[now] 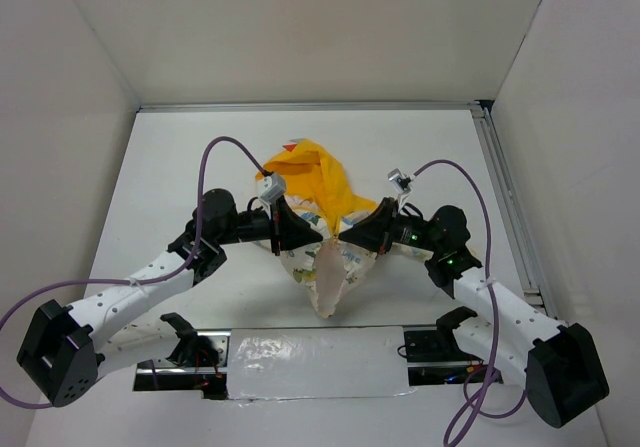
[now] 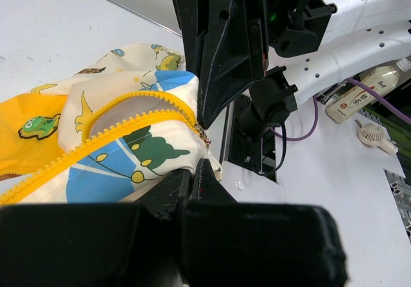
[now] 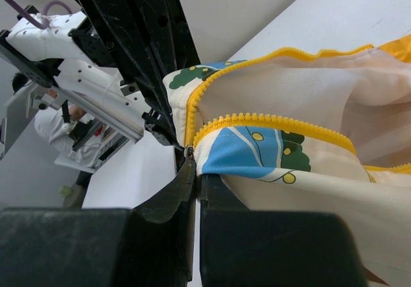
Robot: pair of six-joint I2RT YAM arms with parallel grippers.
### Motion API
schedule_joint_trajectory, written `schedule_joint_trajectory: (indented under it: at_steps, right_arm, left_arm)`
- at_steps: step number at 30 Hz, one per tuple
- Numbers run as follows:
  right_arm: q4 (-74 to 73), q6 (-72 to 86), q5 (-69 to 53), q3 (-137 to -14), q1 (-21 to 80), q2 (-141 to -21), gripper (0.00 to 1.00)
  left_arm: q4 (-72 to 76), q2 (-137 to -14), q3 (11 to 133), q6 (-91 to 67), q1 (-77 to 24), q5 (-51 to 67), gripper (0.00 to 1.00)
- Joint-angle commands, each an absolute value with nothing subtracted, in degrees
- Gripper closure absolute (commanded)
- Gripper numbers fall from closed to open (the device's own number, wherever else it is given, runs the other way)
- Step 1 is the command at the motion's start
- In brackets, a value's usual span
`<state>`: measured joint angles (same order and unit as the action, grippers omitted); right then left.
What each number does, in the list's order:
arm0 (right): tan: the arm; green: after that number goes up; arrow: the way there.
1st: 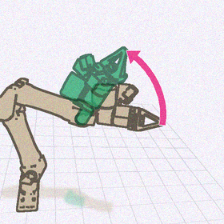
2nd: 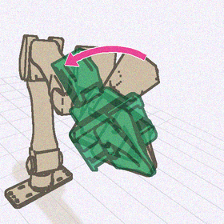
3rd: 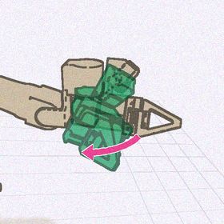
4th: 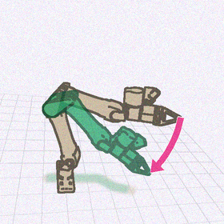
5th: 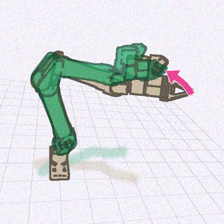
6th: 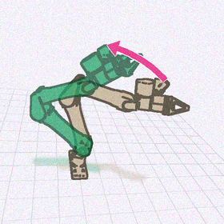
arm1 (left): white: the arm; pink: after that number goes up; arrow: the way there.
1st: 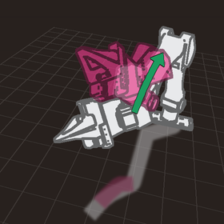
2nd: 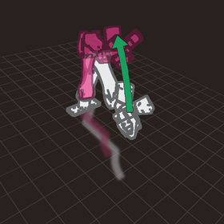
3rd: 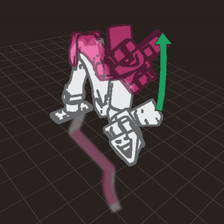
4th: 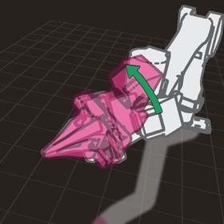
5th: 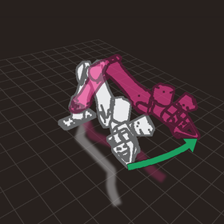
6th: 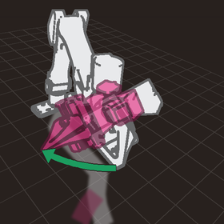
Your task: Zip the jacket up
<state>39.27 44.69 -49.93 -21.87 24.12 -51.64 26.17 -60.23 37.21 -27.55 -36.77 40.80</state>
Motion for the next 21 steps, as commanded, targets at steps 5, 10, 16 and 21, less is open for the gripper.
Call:
schedule_joint_trajectory:
  at_steps: [5, 10, 16, 21]
  right_arm:
    - [38.8, 42.4, -51.1, -25.2, 24.3, -50.9, 1.0]
    - [38.8, 42.4, -50.8, -25.3, 24.3, -50.6, 1.0]
    - [40.0, 43.2, -51.2, -25.5, 24.3, -51.2, 1.0]
    - [39.6, 42.9, -52.7, -26.0, 24.3, -52.5, 1.0]
  left_arm:
    - [30.5, -59.6, 37.4, -27.6, -36.5, 40.8, 1.0]
    - [30.3, -59.8, 37.6, -27.4, -36.5, 41.0, 1.0]
    - [29.9, -60.0, 38.1, -27.1, -36.5, 41.0, 1.0]
    - [30.0, -60.3, 38.0, -27.2, -36.5, 40.7, 1.0]
